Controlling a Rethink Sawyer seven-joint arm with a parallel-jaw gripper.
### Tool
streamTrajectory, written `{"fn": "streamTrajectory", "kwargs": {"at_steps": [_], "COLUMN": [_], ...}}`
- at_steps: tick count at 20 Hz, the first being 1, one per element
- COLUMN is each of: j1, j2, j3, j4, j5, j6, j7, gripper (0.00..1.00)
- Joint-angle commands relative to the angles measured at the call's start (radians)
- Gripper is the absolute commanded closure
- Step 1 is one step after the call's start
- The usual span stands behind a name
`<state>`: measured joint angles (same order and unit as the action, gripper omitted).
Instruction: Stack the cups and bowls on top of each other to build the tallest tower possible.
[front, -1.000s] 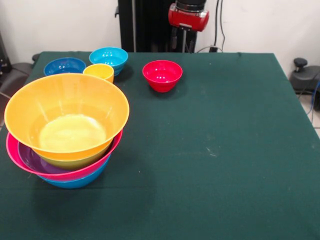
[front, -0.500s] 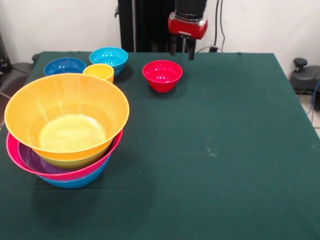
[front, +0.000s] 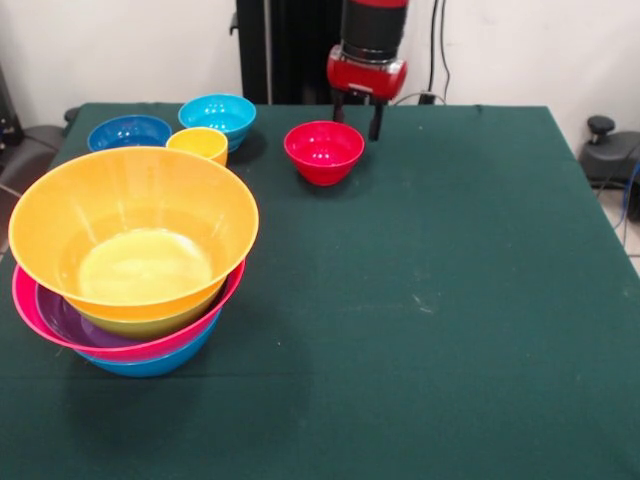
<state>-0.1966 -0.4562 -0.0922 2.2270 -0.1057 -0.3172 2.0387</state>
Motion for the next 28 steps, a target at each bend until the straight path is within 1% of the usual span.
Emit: {"fn": "streamTrajectory", "kwargs": {"at_steps": [1, 6, 9, 14, 19, 20, 22, 24, 26, 28], "j1": [-0.052, -0.053, -0.048, -0.011, 0.005, 0.018, 0.056, 0.083, 0.105, 0.112], "j2": [0.123, 0.158, 0.159, 0.110, 0.061, 0.038, -0.048, -0.126, -0.179, -0.214], "j3": [0.133, 0.141, 0.143, 0.127, 0.127, 0.121, 0.109, 0.101, 0.088, 0.083], "j4": [-0.191, -0.209, -0.201, -0.145, -0.095, -0.074, -0.011, 0.033, 0.051, 0.053], "j5": [-0.030, -0.026, -0.010, 0.032, 0.056, 0.068, 0.111, 0.145, 0.169, 0.178], "j6": [-0.098, -0.125, -0.128, -0.110, -0.075, -0.064, -0.003, 0.062, 0.119, 0.169], "j7": [0.152, 0.160, 0.169, 0.187, 0.207, 0.216, 0.233, 0.238, 0.228, 0.211], "gripper": [0.00, 0.00, 0.00, 0.00, 0.00, 0.00, 0.00, 0.00, 0.00, 0.00]}}
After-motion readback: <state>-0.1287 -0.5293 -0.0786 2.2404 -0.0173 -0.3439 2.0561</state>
